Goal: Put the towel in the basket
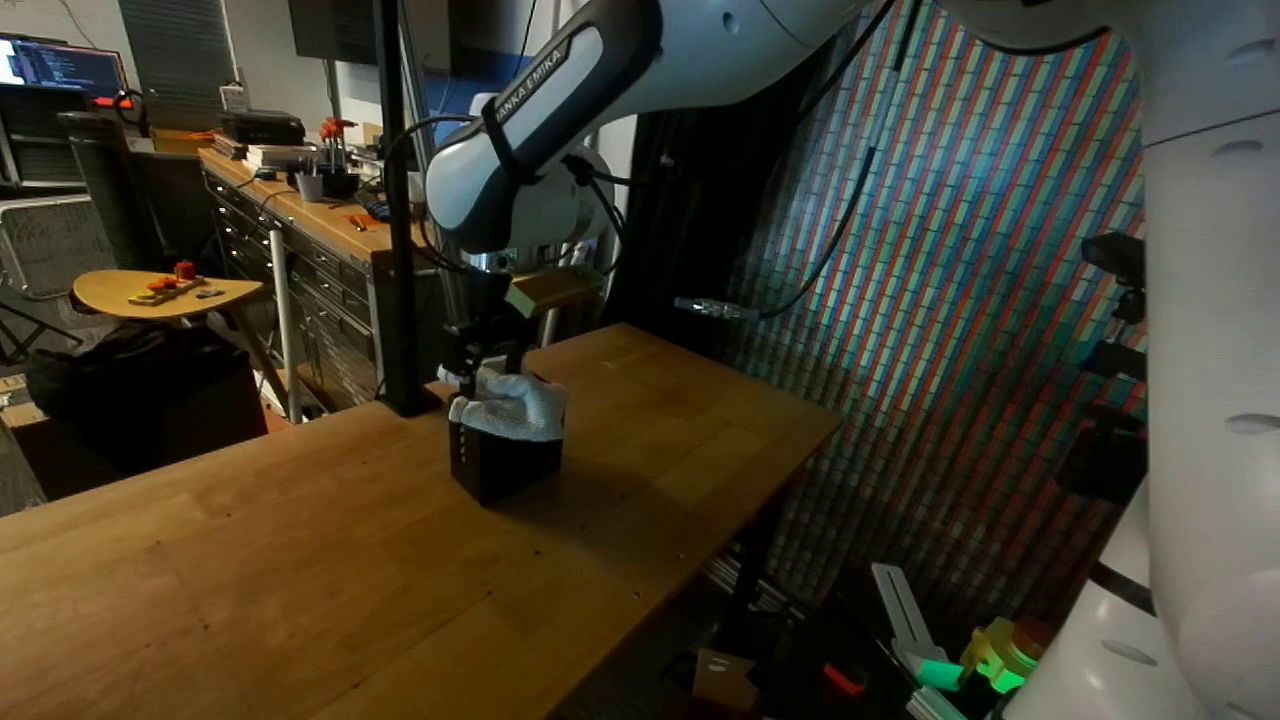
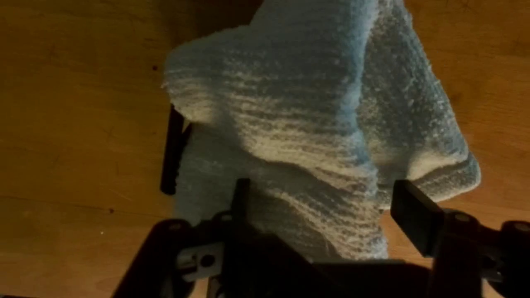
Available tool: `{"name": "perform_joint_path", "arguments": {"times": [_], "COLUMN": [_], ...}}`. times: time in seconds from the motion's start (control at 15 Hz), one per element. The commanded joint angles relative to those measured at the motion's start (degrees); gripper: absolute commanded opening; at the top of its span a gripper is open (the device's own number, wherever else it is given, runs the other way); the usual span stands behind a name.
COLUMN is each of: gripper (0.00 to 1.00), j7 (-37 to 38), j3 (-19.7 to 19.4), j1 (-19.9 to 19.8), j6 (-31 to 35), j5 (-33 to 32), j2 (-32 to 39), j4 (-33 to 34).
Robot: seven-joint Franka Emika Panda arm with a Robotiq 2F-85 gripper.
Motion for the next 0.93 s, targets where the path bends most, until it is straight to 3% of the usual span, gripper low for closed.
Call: {"name": "perform_joint_path", "arguments": {"times": [0.0,0.33,0.4,0.47,0.87], "gripper": [1.0,0.99,0.9,0.74,0.3], "j7": [4.05,7.85,8.63,9.55,13.56], "j3": [-1.32,-1.38,-1.52,-1.7,-2.93], "j1": [3.21,5.6,5.93,6.24,7.07], "j6": [-3.84,-7.02,-7.39,-7.89,-10.93], "j5": [-4.23,-7.43,-7.93,-8.66,-13.19], "j2": [-1.53,-2.08,-2.33,-2.57,-4.69], "j4": [2.34,4.05,4.03,4.05,4.13]}}
